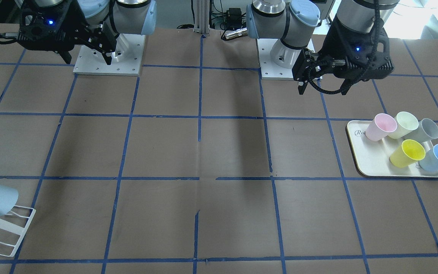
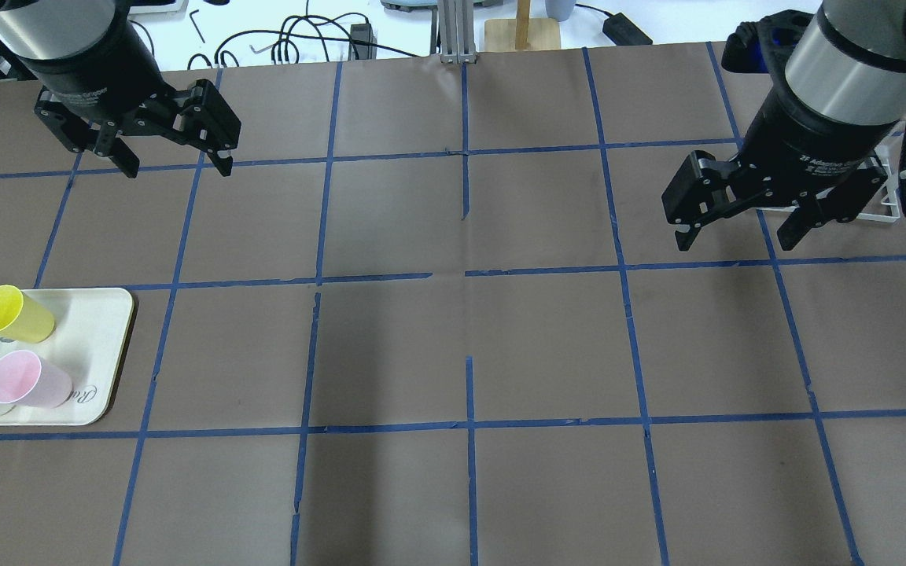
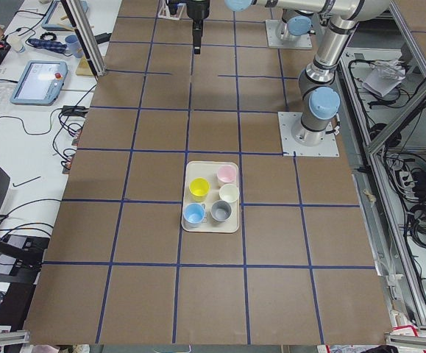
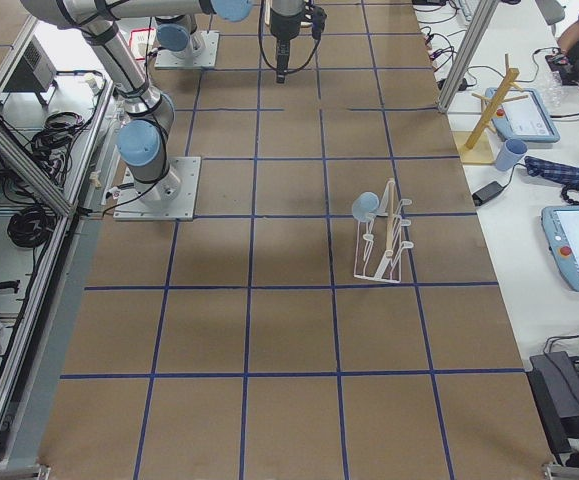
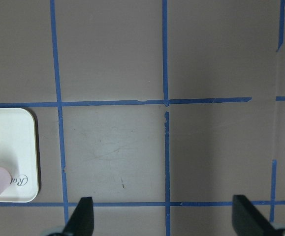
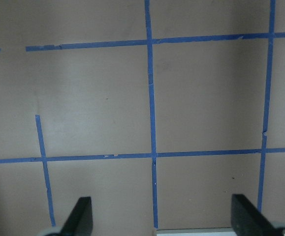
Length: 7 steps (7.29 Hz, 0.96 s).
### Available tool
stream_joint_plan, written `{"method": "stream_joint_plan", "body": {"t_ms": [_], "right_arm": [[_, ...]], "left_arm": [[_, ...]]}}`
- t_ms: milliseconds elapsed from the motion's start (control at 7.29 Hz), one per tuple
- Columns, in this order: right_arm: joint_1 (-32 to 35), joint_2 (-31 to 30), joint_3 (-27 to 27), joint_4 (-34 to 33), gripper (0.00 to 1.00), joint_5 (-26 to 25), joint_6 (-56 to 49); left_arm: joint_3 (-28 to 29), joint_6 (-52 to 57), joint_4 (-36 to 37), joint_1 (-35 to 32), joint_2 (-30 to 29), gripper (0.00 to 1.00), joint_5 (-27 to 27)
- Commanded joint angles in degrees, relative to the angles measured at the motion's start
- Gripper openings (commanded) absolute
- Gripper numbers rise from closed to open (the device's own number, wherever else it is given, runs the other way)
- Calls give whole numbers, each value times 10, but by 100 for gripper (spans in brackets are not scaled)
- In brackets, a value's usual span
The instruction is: Transfer IKEA cup to right arm and place on rack
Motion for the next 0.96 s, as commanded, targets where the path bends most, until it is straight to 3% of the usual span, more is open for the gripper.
{"method": "stream_joint_plan", "body": {"t_ms": [0,823], "right_arm": [[0,3,1,-3,100,-15,5],[0,3,3,-25,100,-7,21]], "left_arm": [[0,-1,1,0,1,100,-1],[-1,-1,2,0,3,100,-1]]}}
